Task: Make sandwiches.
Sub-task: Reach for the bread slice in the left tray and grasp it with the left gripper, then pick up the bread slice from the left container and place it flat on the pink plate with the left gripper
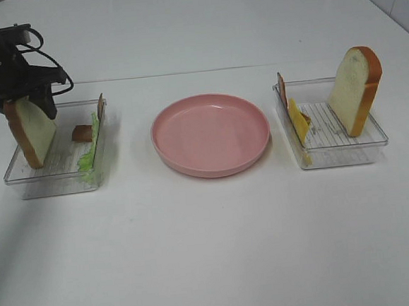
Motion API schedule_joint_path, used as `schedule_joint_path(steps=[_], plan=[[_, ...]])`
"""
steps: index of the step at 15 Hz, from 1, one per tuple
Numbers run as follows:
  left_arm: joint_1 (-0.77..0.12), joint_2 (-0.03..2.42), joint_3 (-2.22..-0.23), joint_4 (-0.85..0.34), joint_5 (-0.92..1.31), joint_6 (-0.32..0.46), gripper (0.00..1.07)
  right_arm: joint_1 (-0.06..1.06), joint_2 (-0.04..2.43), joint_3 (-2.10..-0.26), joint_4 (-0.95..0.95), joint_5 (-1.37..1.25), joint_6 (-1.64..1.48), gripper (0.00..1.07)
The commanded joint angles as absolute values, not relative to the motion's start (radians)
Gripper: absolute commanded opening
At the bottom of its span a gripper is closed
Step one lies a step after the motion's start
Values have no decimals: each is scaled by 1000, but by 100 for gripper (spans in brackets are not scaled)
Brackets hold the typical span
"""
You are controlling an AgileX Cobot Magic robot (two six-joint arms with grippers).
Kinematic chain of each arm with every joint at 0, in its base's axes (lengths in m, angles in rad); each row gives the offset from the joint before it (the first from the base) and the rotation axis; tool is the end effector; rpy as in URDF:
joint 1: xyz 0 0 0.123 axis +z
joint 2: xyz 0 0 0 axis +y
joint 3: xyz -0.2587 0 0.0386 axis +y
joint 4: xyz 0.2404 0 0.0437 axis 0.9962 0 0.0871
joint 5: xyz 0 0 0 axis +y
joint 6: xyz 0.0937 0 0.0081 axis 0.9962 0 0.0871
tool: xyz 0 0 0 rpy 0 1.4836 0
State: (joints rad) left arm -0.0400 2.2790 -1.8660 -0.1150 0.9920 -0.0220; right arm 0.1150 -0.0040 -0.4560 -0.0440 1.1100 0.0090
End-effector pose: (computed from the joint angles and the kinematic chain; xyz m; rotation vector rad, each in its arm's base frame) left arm 0.4582 -0.0274 0.1473 -0.0472 2.8874 -0.1620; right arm 0.0169 -0.0018 0.2563 -0.1107 2.1299 0.0194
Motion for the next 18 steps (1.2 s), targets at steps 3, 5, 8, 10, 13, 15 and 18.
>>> schedule_joint_path(steps=[3,5,8,10,13,15,18], plan=[[-44,2277,-1865,-109,1038,-37,0,112,-31,-452,-48,1100,0,96],[-44,2273,-1866,-109,1063,-40,0,112,-31,-452,-48,1100,0,96],[-44,2241,-1894,-77,1133,-68,0,112,-31,-452,-48,1100,0,96],[-44,2198,-1969,-22,1203,-80,0,112,-31,-452,-48,1100,0,96],[-44,2163,-2093,-30,1303,-86,0,112,-31,-452,-48,1100,0,96],[-44,2125,-2176,-76,1312,-94,0,112,-31,-452,-48,1100,0,96],[-44,2108,-2200,-138,1308,-94,0,112,-31,-452,-48,1100,0,96]])
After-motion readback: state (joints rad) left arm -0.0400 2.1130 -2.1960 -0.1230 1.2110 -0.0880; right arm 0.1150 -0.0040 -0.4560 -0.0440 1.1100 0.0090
